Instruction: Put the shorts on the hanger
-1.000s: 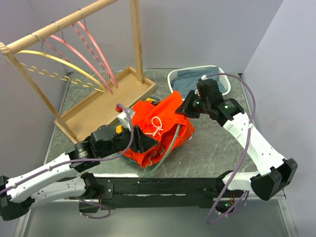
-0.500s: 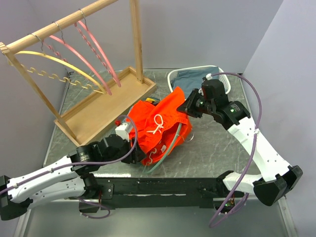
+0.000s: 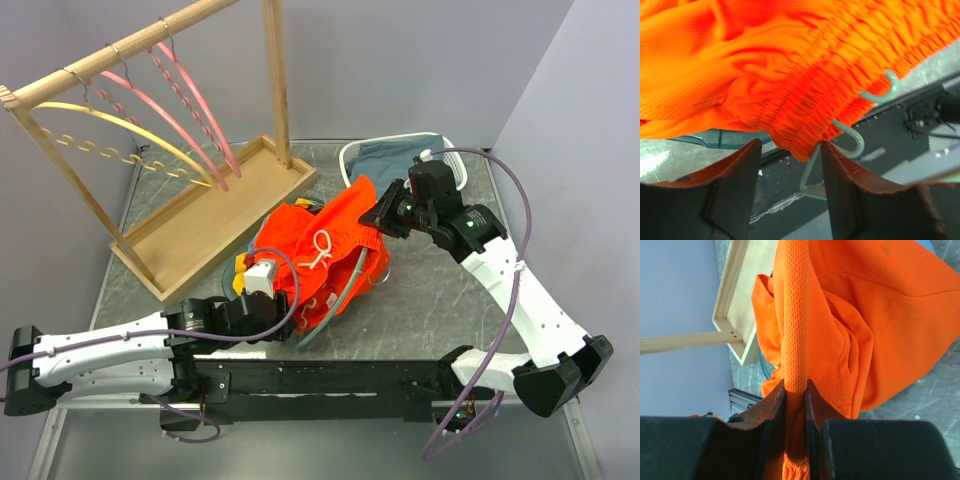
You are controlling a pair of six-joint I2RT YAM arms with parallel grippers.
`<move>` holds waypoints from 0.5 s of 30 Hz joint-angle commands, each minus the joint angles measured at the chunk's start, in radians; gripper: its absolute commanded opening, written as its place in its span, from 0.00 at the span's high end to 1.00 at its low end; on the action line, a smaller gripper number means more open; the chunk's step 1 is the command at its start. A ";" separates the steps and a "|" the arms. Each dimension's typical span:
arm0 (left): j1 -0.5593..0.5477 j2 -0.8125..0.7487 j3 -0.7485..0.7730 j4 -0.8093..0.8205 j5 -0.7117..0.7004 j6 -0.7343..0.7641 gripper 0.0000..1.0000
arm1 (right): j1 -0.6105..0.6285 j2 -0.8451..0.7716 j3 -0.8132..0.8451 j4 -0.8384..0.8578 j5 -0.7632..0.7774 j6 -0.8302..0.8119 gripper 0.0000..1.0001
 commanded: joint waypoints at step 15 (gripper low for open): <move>-0.052 -0.017 0.023 -0.053 -0.158 -0.098 0.99 | -0.077 0.013 0.305 0.000 0.116 0.122 1.00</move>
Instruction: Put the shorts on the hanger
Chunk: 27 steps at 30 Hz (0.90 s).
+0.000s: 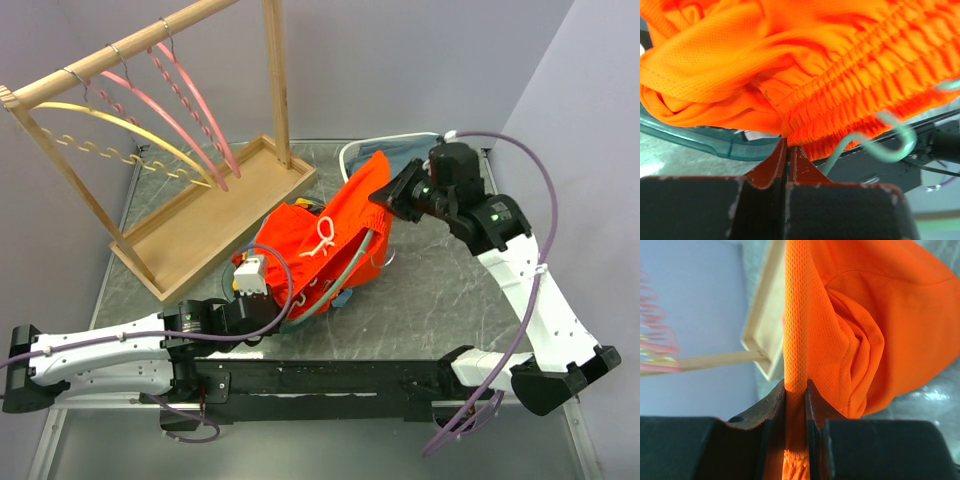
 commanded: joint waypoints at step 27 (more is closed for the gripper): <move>-0.024 0.100 0.565 -0.145 0.103 0.207 0.99 | -0.064 0.233 0.461 -0.057 0.119 0.099 1.00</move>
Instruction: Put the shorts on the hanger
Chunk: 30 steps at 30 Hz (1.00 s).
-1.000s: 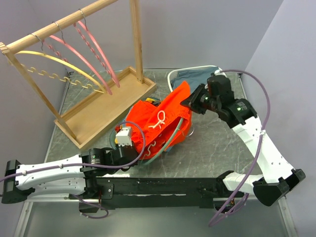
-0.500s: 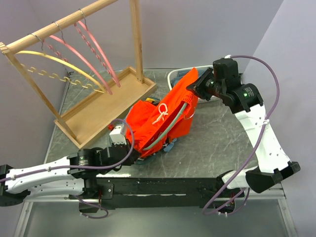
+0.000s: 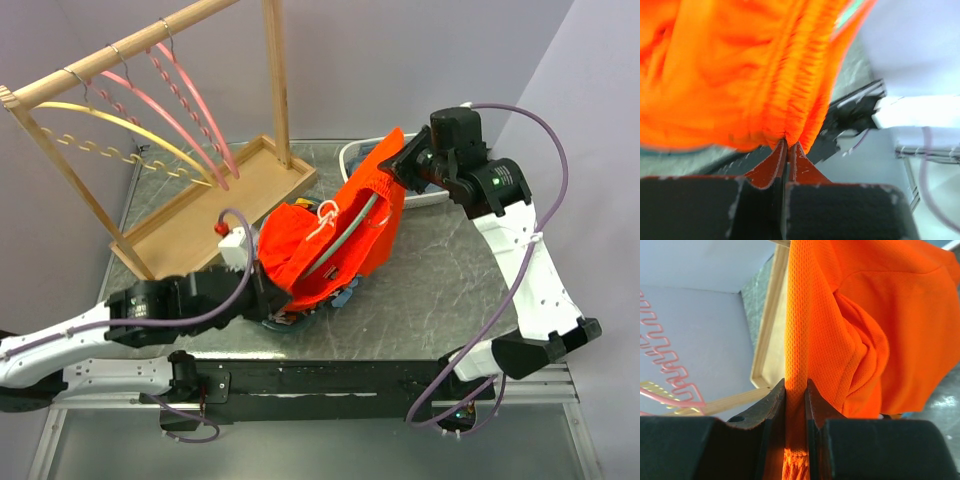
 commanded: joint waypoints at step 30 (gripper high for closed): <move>0.303 0.645 0.566 0.085 0.227 0.495 0.61 | -0.260 0.124 -0.317 0.299 -0.476 0.153 1.00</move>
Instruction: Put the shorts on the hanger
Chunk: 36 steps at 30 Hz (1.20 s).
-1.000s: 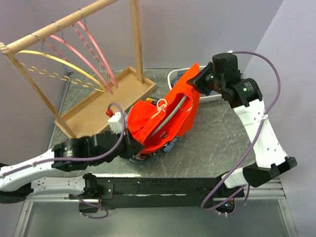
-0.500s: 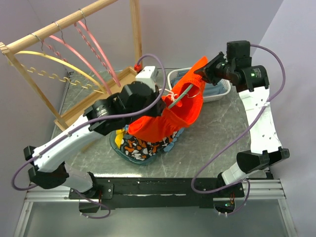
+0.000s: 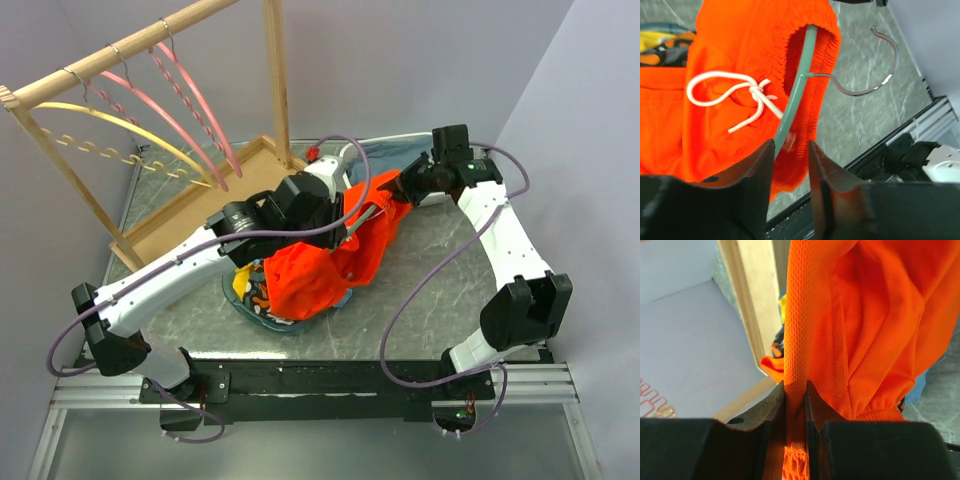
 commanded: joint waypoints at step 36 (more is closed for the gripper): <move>-0.273 -0.163 -0.594 0.373 -0.562 0.351 0.29 | -0.005 0.063 -0.087 0.128 -0.092 0.014 1.00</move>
